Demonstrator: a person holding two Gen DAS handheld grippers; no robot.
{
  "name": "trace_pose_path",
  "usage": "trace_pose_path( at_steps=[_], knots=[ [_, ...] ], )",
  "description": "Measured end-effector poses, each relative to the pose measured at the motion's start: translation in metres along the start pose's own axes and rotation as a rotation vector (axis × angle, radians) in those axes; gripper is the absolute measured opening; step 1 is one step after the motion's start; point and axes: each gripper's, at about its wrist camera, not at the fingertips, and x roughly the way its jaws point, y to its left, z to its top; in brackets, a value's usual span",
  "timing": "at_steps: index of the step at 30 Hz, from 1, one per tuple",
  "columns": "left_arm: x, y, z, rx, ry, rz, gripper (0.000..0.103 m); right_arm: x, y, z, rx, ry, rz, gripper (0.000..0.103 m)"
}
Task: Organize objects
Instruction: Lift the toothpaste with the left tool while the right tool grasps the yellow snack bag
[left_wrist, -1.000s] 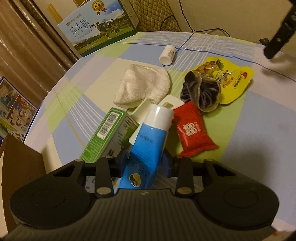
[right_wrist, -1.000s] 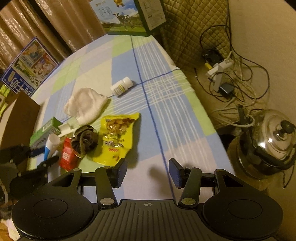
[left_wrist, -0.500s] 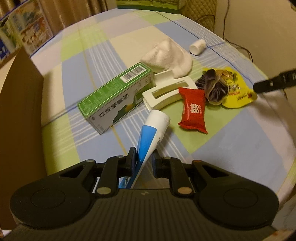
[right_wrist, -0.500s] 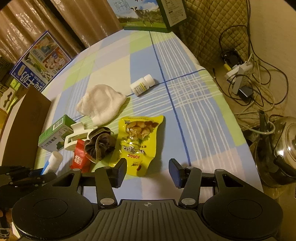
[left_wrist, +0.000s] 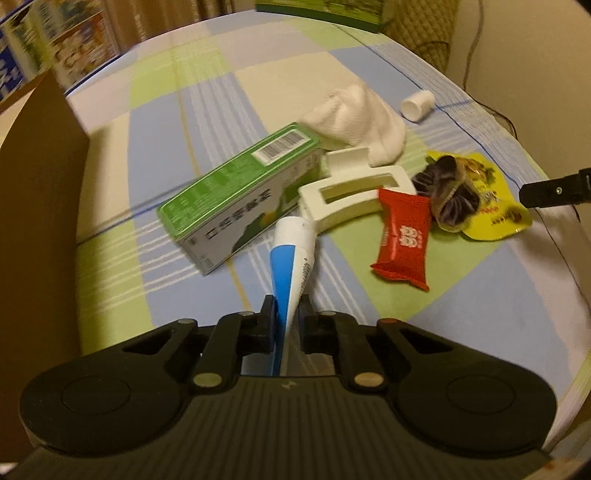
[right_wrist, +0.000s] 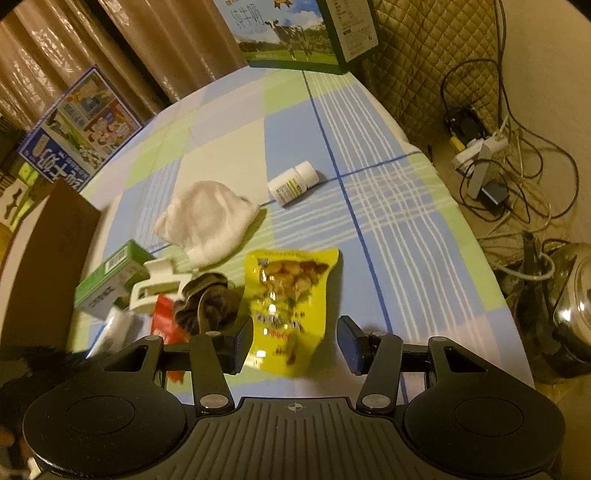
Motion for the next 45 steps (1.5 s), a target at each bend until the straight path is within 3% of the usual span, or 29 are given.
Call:
trace_pose_path(
  at_steps=[1,3,4,5,7,15,22,33,35,39,45],
  knots=[
    [-0.001,0.002,-0.001,-0.011,0.0,0.004,0.009,0.004,0.002,0.002,0.004,-0.006,-0.007,0.048],
    [-0.003,0.006,-0.006,-0.023,0.001,0.016,0.009,0.011,0.004,0.007,0.027,-0.015,-0.014,0.06],
    [-0.004,0.008,-0.008,-0.031,0.002,0.018,0.009,0.014,0.004,0.01,0.041,-0.016,-0.014,0.074],
    [-0.005,0.01,-0.01,-0.04,0.003,0.021,0.009,0.017,0.005,0.012,0.051,-0.017,-0.01,0.079],
    [-0.007,0.015,-0.014,-0.058,0.005,0.027,0.009,0.024,0.01,0.016,0.048,-0.01,-0.003,0.079],
    [-0.012,0.03,-0.024,-0.108,0.005,0.039,0.009,0.046,0.025,0.022,0.026,-0.004,-0.095,0.079],
    [-0.013,0.035,-0.026,-0.13,0.007,0.039,0.009,0.041,0.0,0.025,0.207,-0.02,-0.04,0.079],
    [-0.012,0.036,-0.026,-0.131,0.006,0.036,0.009,0.063,0.041,0.011,-0.069,0.008,-0.222,0.078],
    [-0.012,0.037,-0.025,-0.132,0.006,0.035,0.009,0.066,0.047,0.007,-0.121,-0.003,-0.268,0.061],
    [-0.01,0.035,-0.024,-0.13,0.01,0.042,0.01,0.064,0.045,0.004,-0.143,-0.017,-0.263,0.059],
    [-0.006,0.032,-0.026,-0.135,0.028,0.057,0.01,0.047,0.035,0.003,-0.133,-0.035,-0.187,0.05]
  ],
)
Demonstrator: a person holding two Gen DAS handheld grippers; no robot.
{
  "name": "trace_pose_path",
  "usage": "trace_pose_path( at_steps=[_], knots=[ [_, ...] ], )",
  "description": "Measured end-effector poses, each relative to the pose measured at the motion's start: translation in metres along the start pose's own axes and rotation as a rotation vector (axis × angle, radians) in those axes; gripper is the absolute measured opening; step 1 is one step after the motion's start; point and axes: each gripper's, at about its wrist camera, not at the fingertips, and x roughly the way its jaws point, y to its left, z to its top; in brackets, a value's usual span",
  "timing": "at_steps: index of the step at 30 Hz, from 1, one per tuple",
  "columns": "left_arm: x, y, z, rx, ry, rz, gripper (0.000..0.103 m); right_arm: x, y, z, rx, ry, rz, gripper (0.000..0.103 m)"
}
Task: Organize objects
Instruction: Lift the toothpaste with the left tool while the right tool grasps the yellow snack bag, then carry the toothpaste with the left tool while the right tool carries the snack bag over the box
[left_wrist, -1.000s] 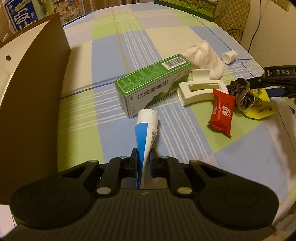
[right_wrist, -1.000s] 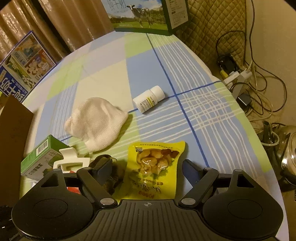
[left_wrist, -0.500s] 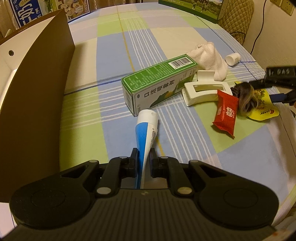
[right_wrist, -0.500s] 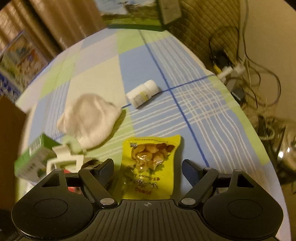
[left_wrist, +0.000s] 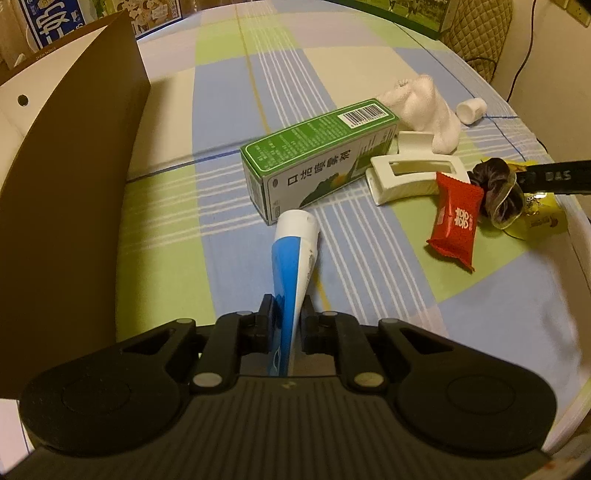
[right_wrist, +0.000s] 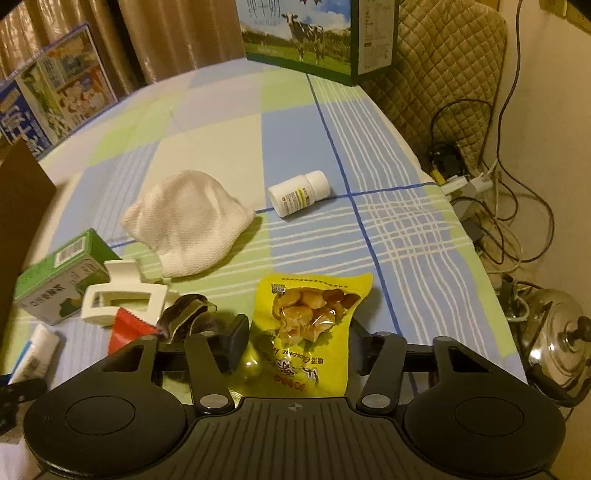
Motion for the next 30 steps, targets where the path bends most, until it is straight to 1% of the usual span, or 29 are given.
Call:
trace_pose_path(
  at_steps=[6,11,14,18,24,30],
  knots=[
    [0.0,-0.004,-0.001,-0.013,-0.003,0.019,0.009,-0.017,-0.014,-0.01,0.002,0.01,0.056,0.048],
    [-0.003,-0.006,-0.004,-0.027,-0.002,0.023,0.009,-0.034,-0.027,-0.02,0.008,0.007,0.122,0.046],
    [-0.007,-0.008,-0.008,-0.043,-0.005,0.031,0.009,-0.047,-0.033,-0.024,0.007,0.001,0.144,0.046],
    [-0.018,-0.007,-0.012,-0.073,-0.016,0.029,0.008,-0.063,-0.038,-0.025,0.006,-0.006,0.195,0.046],
    [-0.039,-0.011,-0.015,-0.109,-0.054,0.034,0.008,-0.078,-0.028,-0.02,-0.03,-0.02,0.279,0.046],
    [-0.065,-0.012,-0.018,-0.148,-0.109,0.042,0.008,-0.087,0.0,-0.015,-0.081,-0.021,0.368,0.046]
  ],
)
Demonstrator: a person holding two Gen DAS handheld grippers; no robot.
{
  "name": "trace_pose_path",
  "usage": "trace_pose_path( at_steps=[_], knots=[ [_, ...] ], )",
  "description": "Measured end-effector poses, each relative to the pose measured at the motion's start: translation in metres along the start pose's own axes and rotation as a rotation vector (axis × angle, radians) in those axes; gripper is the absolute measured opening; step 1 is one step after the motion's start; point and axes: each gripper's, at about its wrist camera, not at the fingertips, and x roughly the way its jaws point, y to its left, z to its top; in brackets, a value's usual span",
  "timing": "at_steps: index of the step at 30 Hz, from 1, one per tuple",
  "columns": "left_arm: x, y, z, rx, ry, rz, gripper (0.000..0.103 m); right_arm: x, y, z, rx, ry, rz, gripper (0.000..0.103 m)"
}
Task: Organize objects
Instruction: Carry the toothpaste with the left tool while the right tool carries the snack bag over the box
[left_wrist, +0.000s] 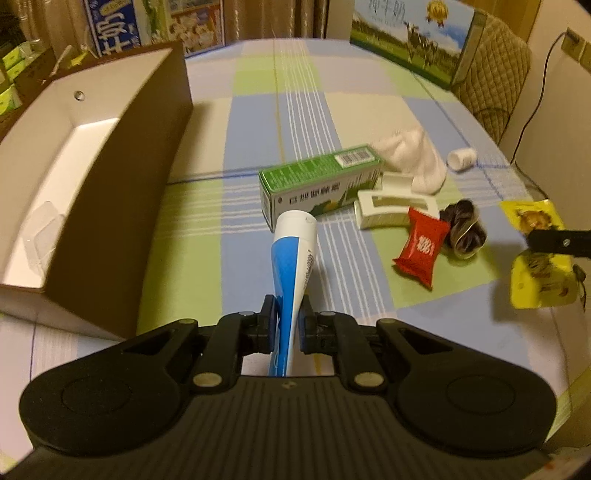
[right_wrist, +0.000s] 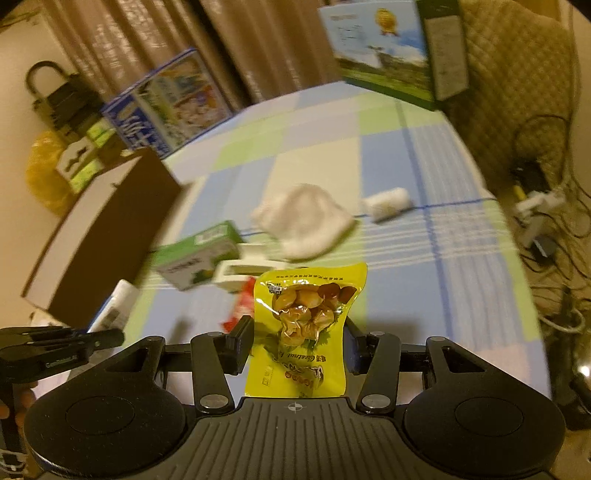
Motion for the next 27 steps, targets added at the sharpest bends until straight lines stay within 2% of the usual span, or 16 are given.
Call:
trace_pose_path(
  at_steps=[6,15,21,27],
  knots=[
    [-0.029,0.018,0.001,-0.032,-0.058,-0.016,0.008,0.004,0.045,0.006,-0.026,-0.011,0.075,0.046],
    [-0.081,0.076,0.018,-0.03,-0.172,-0.054,0.008,0.025,0.147,0.017,-0.082,-0.042,0.193,0.046],
    [-0.102,0.132,0.031,-0.04,-0.215,-0.035,0.008,0.052,0.213,0.031,-0.112,-0.053,0.271,0.046],
    [-0.106,0.186,0.042,-0.057,-0.229,0.012,0.008,0.086,0.268,0.047,-0.147,-0.039,0.324,0.046]
  ],
)
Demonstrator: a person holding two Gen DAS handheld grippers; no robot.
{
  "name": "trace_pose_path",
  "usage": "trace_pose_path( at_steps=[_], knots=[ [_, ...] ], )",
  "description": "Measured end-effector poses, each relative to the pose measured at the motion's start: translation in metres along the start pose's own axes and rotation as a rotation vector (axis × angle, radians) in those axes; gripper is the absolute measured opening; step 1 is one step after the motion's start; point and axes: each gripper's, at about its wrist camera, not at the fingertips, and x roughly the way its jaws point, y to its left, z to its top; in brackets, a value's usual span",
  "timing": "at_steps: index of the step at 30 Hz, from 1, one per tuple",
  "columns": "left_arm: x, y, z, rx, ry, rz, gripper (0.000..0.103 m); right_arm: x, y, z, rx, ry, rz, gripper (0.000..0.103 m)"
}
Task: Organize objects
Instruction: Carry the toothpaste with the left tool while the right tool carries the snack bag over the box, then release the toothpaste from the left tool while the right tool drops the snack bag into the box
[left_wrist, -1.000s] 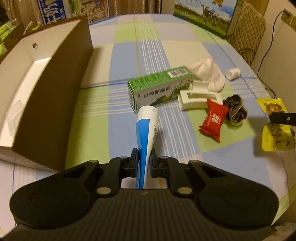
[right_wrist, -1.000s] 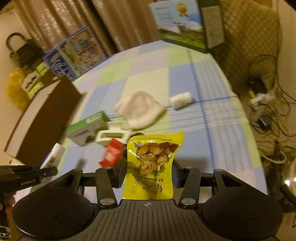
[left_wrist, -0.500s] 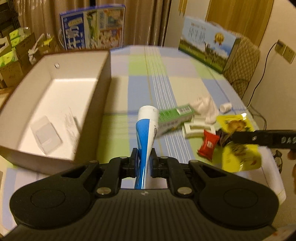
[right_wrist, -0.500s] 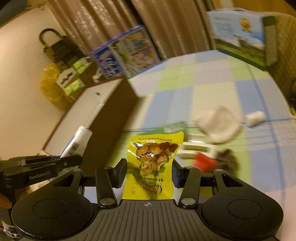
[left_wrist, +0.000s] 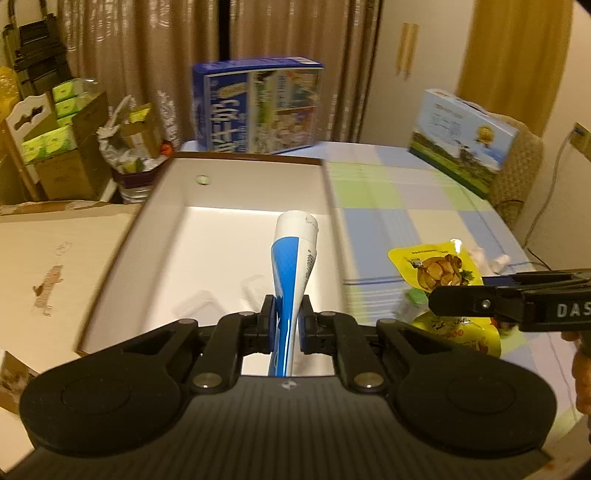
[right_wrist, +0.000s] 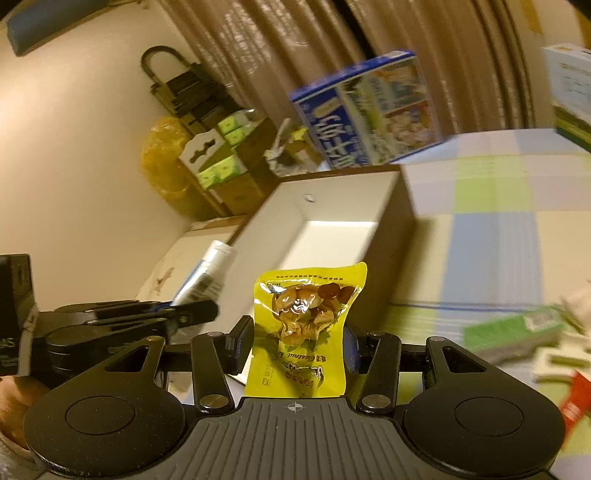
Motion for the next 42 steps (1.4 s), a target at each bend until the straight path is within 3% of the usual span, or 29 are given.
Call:
trace_pose_path(
  at_steps=[8,22,33,42],
  knots=[
    [0.032,0.05,0.018,0.008,0.033,0.03,0.008,0.076,0.016,0.032,-0.06,0.059,-0.044,0.046],
    [0.141,0.087,0.052,0.08,0.153,-0.008,0.009,0.175,0.003,0.065,-0.247,0.191,-0.223,0.046],
    [0.2,0.096,0.056,0.105,0.254,0.0,0.009,0.207,-0.003,0.068,-0.33,0.242,-0.308,0.046],
    [0.217,0.103,0.058,0.1,0.266,-0.001,0.013,0.213,-0.006,0.071,-0.327,0.25,-0.32,0.046]
  ],
)
